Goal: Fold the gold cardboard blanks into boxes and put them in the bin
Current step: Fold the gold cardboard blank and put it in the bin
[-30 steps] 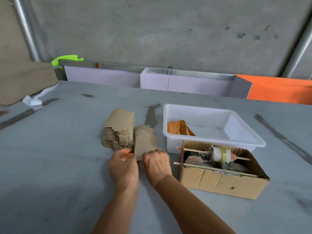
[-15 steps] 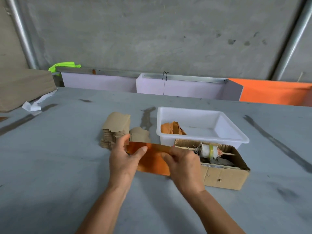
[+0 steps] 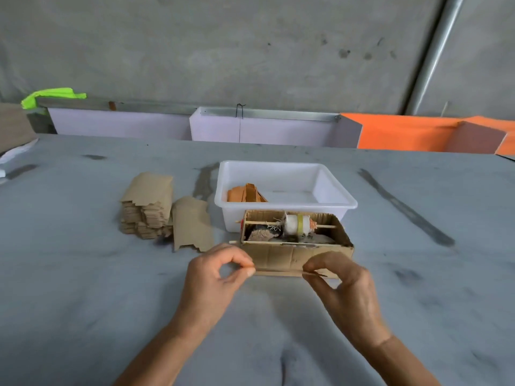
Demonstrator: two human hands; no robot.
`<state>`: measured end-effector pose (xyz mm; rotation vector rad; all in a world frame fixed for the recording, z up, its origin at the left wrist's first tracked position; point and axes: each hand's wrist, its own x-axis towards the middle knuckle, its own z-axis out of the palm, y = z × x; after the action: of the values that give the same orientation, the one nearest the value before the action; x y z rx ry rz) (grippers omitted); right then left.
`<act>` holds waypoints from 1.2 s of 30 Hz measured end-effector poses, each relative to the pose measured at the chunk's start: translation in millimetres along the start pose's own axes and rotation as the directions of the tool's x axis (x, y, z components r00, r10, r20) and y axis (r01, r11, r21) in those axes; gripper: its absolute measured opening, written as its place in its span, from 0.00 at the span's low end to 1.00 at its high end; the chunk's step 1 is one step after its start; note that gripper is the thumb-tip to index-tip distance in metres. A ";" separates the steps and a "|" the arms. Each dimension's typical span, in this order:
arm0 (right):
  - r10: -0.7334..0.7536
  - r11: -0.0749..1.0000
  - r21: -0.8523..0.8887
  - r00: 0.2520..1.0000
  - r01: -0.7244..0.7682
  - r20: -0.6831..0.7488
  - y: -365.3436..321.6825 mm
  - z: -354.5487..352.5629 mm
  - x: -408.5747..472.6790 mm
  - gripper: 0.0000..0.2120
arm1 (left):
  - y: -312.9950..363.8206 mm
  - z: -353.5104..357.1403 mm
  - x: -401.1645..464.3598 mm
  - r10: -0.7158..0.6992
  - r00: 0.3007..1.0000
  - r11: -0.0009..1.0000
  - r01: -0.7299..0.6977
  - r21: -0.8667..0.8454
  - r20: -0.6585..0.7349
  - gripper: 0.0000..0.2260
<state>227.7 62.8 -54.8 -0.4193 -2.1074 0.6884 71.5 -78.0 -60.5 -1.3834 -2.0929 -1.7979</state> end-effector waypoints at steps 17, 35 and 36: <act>-0.073 0.921 -0.331 0.926 0.205 0.370 16.2 -20.8 -58.0 0.05 | -1.5 11.9 -47.9 0.086 0.862 0.896 -0.287 0.340 0.500 0.03; 0.616 0.756 -0.429 0.758 -0.494 0.214 17.0 -3.6 -34.7 0.04 | 5.4 29.8 -37.8 -0.448 0.859 0.826 0.291 0.484 0.247 0.08; 0.635 0.741 -0.446 0.739 -0.502 0.224 17.3 -3.7 -33.0 0.04 | 6.3 29.9 -37.7 -0.456 0.857 0.820 0.299 0.488 0.241 0.08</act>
<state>250.6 60.5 -84.4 -1.2936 -2.4791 0.7700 112.5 -75.9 -86.3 -1.2862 -2.9116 -1.0894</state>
